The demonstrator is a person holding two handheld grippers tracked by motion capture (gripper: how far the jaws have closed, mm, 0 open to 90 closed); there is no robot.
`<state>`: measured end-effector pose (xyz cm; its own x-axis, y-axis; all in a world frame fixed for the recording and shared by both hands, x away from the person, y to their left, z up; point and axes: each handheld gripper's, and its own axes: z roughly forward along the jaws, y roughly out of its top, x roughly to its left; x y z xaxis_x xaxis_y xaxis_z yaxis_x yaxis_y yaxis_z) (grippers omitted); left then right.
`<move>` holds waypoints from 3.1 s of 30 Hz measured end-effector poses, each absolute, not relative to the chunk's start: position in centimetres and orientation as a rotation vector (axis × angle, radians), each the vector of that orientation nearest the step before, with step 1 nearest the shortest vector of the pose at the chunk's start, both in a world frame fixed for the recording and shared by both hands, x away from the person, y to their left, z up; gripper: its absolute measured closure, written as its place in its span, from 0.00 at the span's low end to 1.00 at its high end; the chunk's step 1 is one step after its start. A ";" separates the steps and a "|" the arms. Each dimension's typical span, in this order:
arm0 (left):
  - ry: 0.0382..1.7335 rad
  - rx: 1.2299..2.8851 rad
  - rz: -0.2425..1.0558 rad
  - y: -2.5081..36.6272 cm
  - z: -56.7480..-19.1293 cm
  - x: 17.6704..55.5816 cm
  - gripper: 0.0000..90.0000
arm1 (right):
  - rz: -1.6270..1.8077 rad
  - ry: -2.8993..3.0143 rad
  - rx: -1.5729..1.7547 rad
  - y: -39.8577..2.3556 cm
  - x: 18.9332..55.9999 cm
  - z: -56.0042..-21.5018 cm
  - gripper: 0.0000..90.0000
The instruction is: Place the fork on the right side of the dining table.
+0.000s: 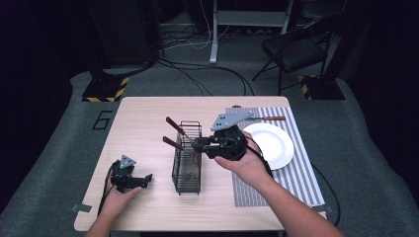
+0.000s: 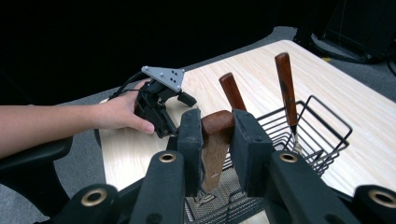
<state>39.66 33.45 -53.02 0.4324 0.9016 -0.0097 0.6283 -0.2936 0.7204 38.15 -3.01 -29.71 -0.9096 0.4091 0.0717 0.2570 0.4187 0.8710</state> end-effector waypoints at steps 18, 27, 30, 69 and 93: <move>1.284 2.031 0.534 33.5 -53.0 39.7 0.02 | 1.567 2.450 0.592 -4.6 37.5 -25.0 0.82; 1.283 2.031 0.534 33.5 -53.0 39.7 0.02 | 1.599 2.393 0.603 -6.7 37.2 -23.1 0.82; 1.283 2.031 0.534 33.5 -53.0 39.7 0.02 | 1.601 2.383 0.610 -7.3 37.1 -22.8 0.82; 1.283 2.032 0.534 33.5 -53.0 39.7 0.02 | 1.508 2.229 0.863 -17.3 37.7 -29.7 0.82; 1.283 2.031 0.534 33.5 -53.0 39.7 0.02 | 1.476 2.213 0.918 -19.5 37.1 -35.4 0.82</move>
<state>39.66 33.45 -53.02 0.4332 0.9012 -0.0094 0.6281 -0.2944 0.7203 37.13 -19.46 -35.35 -0.7394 0.6685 0.0799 0.3308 0.2574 0.9079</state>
